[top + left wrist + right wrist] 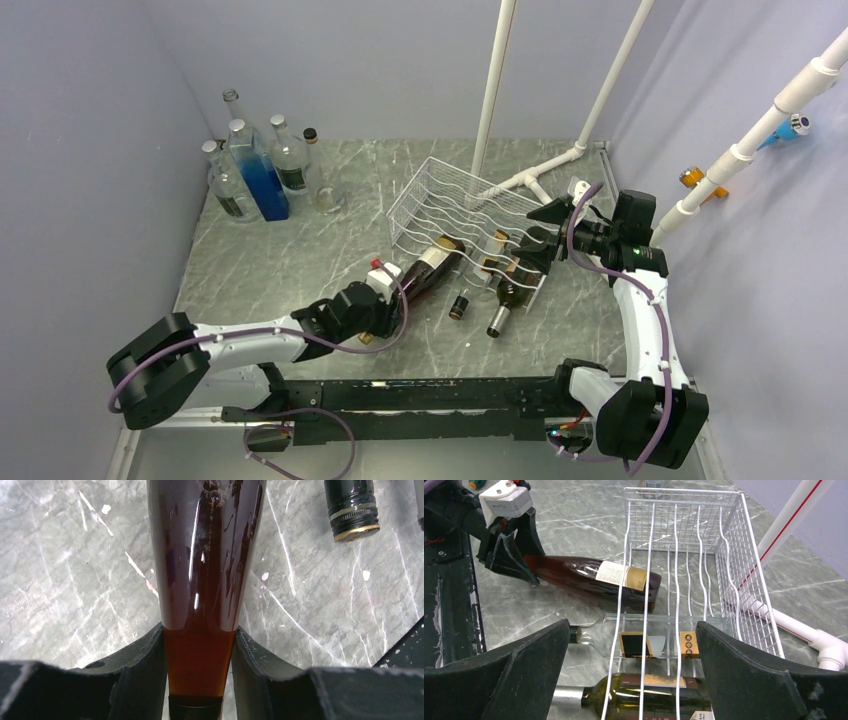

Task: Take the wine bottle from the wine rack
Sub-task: Pick up the wine bottle from the wine rack.

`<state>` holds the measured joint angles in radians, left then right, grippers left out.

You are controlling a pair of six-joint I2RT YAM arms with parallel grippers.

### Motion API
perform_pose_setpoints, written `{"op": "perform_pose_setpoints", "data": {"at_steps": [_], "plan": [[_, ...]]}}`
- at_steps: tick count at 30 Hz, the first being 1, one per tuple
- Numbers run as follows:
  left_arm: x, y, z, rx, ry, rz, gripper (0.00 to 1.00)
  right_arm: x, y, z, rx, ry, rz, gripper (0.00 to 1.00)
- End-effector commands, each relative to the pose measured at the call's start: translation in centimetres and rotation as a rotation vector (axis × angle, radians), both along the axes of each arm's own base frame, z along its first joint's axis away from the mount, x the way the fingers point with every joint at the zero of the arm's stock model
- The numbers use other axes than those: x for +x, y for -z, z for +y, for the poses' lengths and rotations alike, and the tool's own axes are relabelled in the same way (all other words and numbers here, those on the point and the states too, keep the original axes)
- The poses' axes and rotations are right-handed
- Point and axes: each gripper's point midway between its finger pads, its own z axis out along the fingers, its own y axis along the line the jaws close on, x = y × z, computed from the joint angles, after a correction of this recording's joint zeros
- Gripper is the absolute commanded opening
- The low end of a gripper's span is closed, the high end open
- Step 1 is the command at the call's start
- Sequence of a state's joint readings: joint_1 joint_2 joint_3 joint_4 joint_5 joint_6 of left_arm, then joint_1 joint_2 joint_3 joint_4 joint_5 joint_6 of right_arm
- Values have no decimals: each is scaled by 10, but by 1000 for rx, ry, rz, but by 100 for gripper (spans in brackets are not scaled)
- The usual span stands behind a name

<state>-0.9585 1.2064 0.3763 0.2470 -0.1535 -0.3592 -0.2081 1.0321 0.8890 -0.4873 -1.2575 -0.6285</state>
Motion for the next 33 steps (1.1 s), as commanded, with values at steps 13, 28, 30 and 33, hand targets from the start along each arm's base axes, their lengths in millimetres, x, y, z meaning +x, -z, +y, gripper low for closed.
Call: {"op": "perform_pose_setpoints", "data": {"at_steps": [13, 28, 30, 33], "plan": [[6, -71, 5, -241, -107, -74, 0, -4, -4, 5, 15, -41, -34, 100], [-5, -80, 17, -231, -121, -27, 0, -10, 7, 28, -13, -119, -21, 100], [-7, -80, 17, -229, -117, -19, 0, -11, 10, 34, -25, -139, -18, 100], [-9, -80, 17, -223, -115, -4, 0, -13, 15, 45, -48, -179, -18, 100]]}}
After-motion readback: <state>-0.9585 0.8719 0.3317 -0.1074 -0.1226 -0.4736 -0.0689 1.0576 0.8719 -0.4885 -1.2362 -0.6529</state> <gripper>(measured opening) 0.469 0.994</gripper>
